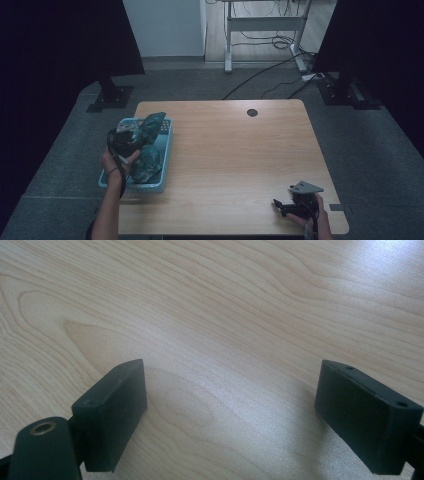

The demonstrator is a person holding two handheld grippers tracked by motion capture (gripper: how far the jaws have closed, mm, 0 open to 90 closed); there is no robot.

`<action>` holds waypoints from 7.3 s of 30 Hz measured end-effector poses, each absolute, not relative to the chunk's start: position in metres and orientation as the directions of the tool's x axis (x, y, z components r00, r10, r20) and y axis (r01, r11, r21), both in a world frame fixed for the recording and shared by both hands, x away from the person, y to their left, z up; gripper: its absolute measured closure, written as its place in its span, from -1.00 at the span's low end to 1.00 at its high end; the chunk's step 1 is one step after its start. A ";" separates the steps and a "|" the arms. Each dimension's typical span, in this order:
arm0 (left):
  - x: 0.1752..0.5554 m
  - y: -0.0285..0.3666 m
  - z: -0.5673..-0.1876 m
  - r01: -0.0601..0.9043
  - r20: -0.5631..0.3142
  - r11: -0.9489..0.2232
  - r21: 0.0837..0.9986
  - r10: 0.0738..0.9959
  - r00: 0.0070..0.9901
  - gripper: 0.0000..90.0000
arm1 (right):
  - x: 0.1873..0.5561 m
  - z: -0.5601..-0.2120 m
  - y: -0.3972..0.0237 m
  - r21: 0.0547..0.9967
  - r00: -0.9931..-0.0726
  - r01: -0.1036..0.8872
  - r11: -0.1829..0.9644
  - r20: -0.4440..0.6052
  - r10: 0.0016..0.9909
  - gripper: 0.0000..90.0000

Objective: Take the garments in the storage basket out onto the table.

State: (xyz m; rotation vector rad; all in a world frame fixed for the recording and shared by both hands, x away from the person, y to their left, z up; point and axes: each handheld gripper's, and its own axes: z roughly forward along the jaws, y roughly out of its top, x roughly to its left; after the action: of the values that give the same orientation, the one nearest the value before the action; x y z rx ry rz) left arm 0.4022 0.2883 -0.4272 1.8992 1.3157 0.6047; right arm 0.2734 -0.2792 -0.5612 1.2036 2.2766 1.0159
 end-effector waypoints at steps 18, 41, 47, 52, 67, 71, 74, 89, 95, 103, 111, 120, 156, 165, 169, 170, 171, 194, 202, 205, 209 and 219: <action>0.388 0.283 -0.412 0.528 -0.012 -0.210 0.823 0.922 0.386 0.84 | 0.273 -0.561 -0.279 0.742 -0.564 0.557 0.374 0.007 0.825 -0.72; 0.370 0.273 -0.382 0.430 0.033 -0.229 0.874 0.909 0.416 0.84 | 0.273 -0.561 -0.279 0.741 -0.563 0.558 0.373 0.007 0.827 -0.72; 0.366 0.269 -0.374 0.406 0.046 -0.236 0.883 0.904 0.424 0.84 | 0.273 -0.561 -0.279 0.742 -0.563 0.558 0.373 0.007 0.827 -0.72; 0.365 0.268 -0.372 0.399 0.043 -0.229 0.888 0.904 0.425 0.84 | 0.273 -0.561 -0.279 0.742 -0.562 0.558 0.373 0.007 0.827 -0.72; 0.362 0.258 -0.363 0.366 0.061 -0.241 0.899 0.895 0.441 0.84 | 0.273 -0.561 -0.279 0.741 -0.562 0.558 0.373 0.007 0.827 -0.72; 0.358 0.254 -0.358 0.348 0.071 -0.249 0.904 0.889 0.453 0.84 | 0.273 -0.561 -0.279 0.741 -0.562 0.559 0.372 0.008 0.827 -0.72; 0.357 0.250 -0.355 0.343 0.076 -0.257 0.903 0.884 0.461 0.84 | 0.273 -0.561 -0.279 0.741 -0.562 0.559 0.373 0.008 0.827 -0.72; 0.354 0.233 -0.347 0.312 0.088 -0.271 0.910 0.865 0.494 0.84 | 0.273 -0.561 -0.279 0.741 -0.562 0.559 0.373 0.008 0.827 -0.72; 0.352 0.226 -0.347 0.302 0.090 -0.274 0.913 0.858 0.505 0.84 | 0.273 -0.561 -0.279 0.741 -0.562 0.559 0.373 0.008 0.827 -0.72; 0.354 0.215 -0.349 0.295 0.088 -0.277 0.914 0.847 0.524 0.84 | 0.273 -0.561 -0.279 0.741 -0.562 0.559 0.373 0.008 0.827 -0.72; 0.354 0.203 -0.350 0.287 0.098 -0.293 0.912 0.835 0.541 0.84 | 0.273 -0.561 -0.279 0.741 -0.563 0.559 0.373 0.008 0.827 -0.72; 0.354 0.193 -0.351 0.279 0.102 -0.301 0.912 0.825 0.556 0.84 | 0.273 -0.561 -0.279 0.741 -0.563 0.558 0.374 0.007 0.826 -0.72; 0.354 0.140 -0.350 0.240 0.111 -0.334 0.911 0.761 0.639 0.84 | 0.273 -0.561 -0.279 0.742 -0.564 0.557 0.372 0.009 0.826 -0.72; 0.353 0.121 -0.348 0.221 0.113 -0.341 0.914 0.736 0.667 0.84 | 0.273 -0.561 -0.279 0.742 -0.564 0.557 0.373 0.008 0.826 -0.72; 0.352 0.114 -0.348 0.214 0.117 -0.345 0.914 0.728 0.675 0.84 | 0.273 -0.561 -0.279 0.742 -0.564 0.556 0.374 0.007 0.826 -0.72; 0.352 0.114 -0.348 0.214 0.117 -0.345 0.914 0.728 0.675 0.84 | 0.273 -0.561 -0.279 0.742 -0.565 0.556 0.374 0.007 0.825 -0.72; 0.351 0.112 -0.347 0.211 0.118 -0.348 0.913 0.724 0.680 0.84 | 0.273 -0.561 -0.279 0.742 -0.565 0.556 0.374 0.007 0.825 -0.72; 0.354 0.076 -0.360 0.215 0.105 -0.369 0.904 0.680 0.726 0.84 | 0.273 -0.561 -0.279 0.742 -0.567 0.555 0.375 0.008 0.824 -0.72; 0.355 0.067 -0.366 0.221 0.094 -0.370 0.903 0.670 0.736 0.84 | 0.273 -0.561 -0.279 0.742 -0.567 0.555 0.375 0.008 0.823 -0.72; 0.355 0.063 -0.367 0.220 0.094 -0.372 0.902 0.665 0.741 0.84 | 0.273 -0.561 -0.279 0.742 -0.568 0.555 0.375 0.008 0.823 -0.72; 0.355 0.058 -0.369 0.218 0.093 -0.374 0.901 0.659 0.747 0.84 | 0.273 -0.561 -0.279 0.742 -0.568 0.555 0.375 0.008 0.823 -0.72; 0.357 0.047 -0.382 0.233 0.076 -0.376 0.897 0.650 0.756 0.84 | 0.273 -0.561 -0.279 0.743 -0.569 0.554 0.377 0.007 0.822 -0.72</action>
State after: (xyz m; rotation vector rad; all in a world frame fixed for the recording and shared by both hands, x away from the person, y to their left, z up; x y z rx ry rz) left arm 0.3566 0.0468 -0.3821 1.9501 0.6701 0.5215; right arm 0.2731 -0.2786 -0.5612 1.1985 2.2780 1.0185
